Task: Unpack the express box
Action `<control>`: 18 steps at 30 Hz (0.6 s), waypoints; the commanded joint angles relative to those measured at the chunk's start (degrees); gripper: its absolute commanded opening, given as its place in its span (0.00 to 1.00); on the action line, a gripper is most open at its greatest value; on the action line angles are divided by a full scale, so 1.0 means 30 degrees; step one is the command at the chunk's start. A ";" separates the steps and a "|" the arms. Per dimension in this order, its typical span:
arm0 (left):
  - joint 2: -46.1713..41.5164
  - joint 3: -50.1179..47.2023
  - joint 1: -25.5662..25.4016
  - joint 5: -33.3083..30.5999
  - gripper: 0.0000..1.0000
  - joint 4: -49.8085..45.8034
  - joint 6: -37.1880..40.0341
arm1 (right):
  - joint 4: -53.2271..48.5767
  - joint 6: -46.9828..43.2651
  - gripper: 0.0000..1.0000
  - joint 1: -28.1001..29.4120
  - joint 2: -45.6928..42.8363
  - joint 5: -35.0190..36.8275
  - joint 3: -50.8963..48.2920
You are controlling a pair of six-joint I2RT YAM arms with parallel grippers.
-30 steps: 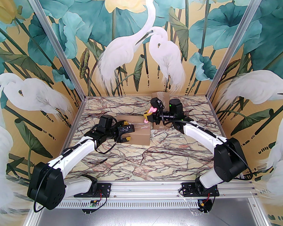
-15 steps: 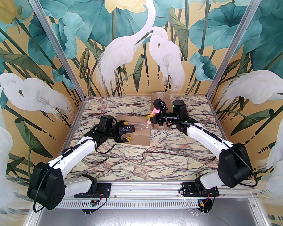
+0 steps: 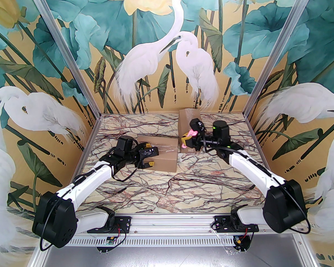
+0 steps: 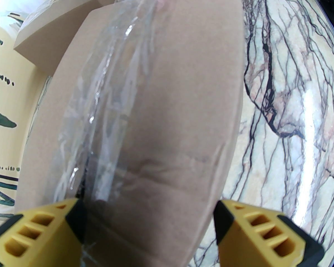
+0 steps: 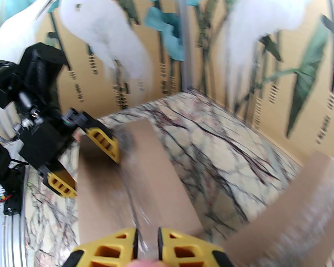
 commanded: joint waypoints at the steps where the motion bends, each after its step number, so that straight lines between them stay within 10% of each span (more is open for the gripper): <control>1: 0.0426 -0.0636 0.0356 -0.1426 0.83 -0.4301 -0.0701 | 0.1206 0.1829 0.00 -0.0078 -0.0468 0.1105 -0.0109; 6: -0.1321 -0.0533 0.0021 -0.1313 0.99 -0.2992 -0.0899 | 0.4584 0.7444 0.00 -0.0026 -0.0372 0.3996 -0.0926; 18: -0.0482 0.3464 -0.2142 -0.0661 0.99 -0.4778 -0.1770 | 0.9295 1.3890 0.00 0.3335 -0.1115 1.1998 -0.3565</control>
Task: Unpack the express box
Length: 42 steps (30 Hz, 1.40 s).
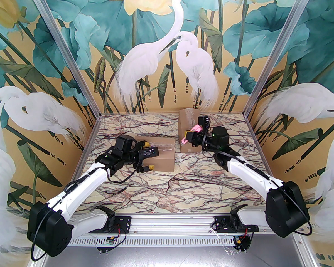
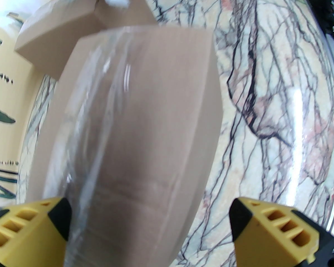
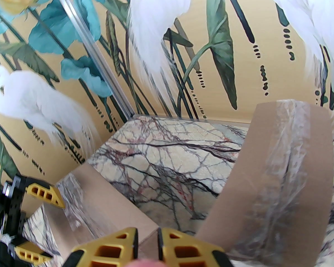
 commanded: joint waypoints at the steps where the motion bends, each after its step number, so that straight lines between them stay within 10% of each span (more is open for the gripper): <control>1: 0.0784 0.1072 -0.0522 0.0283 1.00 -0.1087 -0.0740 | 0.2743 0.2972 0.00 0.0809 -0.0958 0.4098 -0.1018; 42: 0.3871 0.2101 -0.2380 -0.0230 0.99 -0.0774 -0.1938 | 0.7777 0.6978 0.00 0.2238 0.1249 0.7965 -0.3330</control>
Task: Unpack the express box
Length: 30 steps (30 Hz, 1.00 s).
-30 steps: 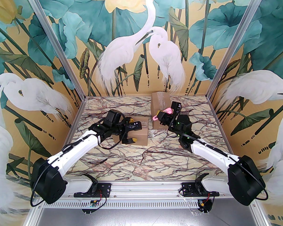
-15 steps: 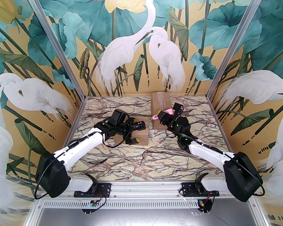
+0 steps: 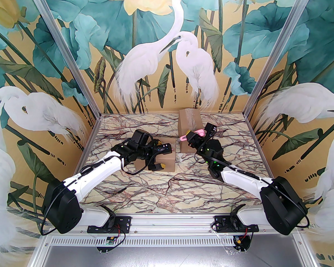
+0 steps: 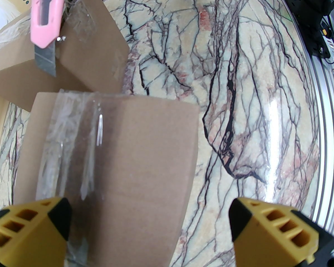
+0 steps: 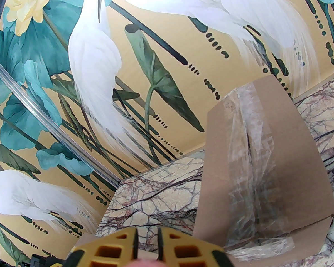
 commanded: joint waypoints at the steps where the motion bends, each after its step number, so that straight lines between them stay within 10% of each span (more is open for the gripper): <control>1: 0.0283 -0.0516 -0.0149 -0.0304 0.99 -0.0084 0.0029 | 0.1088 0.0471 0.00 0.0260 0.0357 0.0116 -0.0219; 15: -0.0100 -0.1198 -0.0131 -0.0835 0.99 0.0391 -0.0031 | 0.1792 0.1249 0.00 0.0506 0.0823 0.0244 -0.0499; 30: -0.1968 -0.2356 -0.0154 0.2732 0.95 -0.2484 -0.0062 | -0.2489 0.4168 0.00 0.2834 -0.3785 0.5813 -0.1832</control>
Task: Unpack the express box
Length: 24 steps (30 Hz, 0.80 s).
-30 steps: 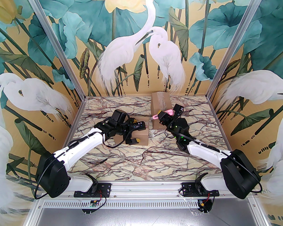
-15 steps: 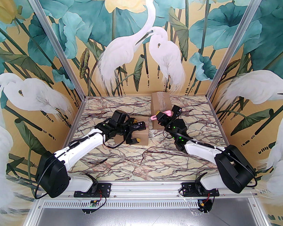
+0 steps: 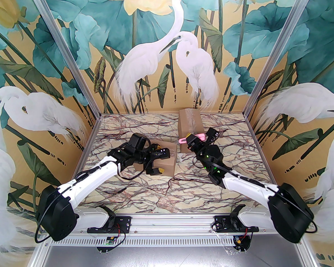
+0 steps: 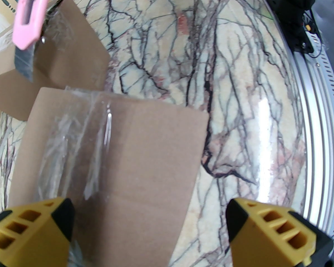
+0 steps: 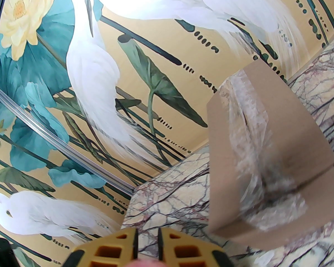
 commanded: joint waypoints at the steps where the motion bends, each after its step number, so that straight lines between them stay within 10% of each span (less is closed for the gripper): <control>1: -0.0217 -0.0649 -0.0107 0.1067 0.95 -0.2154 -0.0372 | -0.1545 0.1165 0.00 0.0504 -0.0981 0.2235 -0.0722; 24: -0.0436 -0.1072 -0.0577 -0.0107 0.95 -0.0785 -0.0489 | 0.0641 0.2885 0.00 0.2196 -0.1038 0.4987 -0.2860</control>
